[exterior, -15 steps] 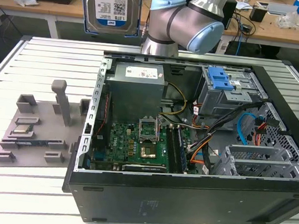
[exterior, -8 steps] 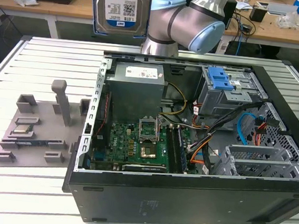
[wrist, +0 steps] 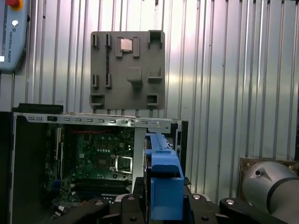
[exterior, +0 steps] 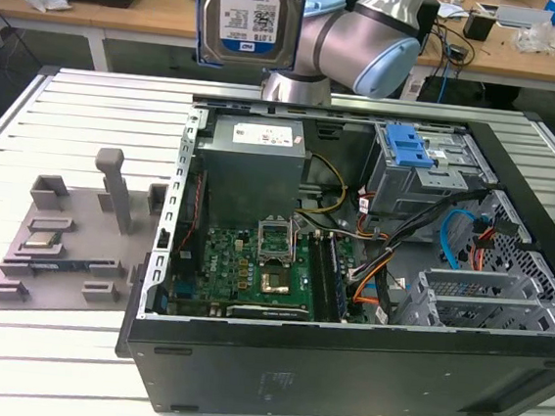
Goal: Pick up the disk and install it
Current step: 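Pick up the disk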
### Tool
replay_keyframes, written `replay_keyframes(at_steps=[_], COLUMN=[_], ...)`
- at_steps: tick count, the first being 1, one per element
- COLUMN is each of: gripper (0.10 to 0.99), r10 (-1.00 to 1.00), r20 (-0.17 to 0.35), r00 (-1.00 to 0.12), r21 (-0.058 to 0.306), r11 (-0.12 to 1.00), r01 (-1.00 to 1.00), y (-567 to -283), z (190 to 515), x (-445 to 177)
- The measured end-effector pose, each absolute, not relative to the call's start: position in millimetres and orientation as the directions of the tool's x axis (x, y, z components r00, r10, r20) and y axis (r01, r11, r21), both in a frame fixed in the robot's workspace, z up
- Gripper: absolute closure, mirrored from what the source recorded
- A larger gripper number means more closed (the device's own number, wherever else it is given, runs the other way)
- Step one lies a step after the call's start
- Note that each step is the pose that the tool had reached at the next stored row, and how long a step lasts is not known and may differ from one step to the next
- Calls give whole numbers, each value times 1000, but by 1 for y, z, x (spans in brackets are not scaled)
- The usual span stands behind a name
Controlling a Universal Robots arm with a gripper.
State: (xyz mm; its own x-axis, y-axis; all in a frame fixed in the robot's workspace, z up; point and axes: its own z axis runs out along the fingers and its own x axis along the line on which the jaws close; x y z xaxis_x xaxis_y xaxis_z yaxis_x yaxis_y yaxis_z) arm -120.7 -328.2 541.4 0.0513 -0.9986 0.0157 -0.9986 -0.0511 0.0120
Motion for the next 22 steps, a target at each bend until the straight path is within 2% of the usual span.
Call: replay_keyframes(at_steps=[22], gripper=[718], r10=[-999], r20=[16], r00=[51], r21=[12], r11=[-51], r01=[-999], y=[-328], z=[541], x=[-54])
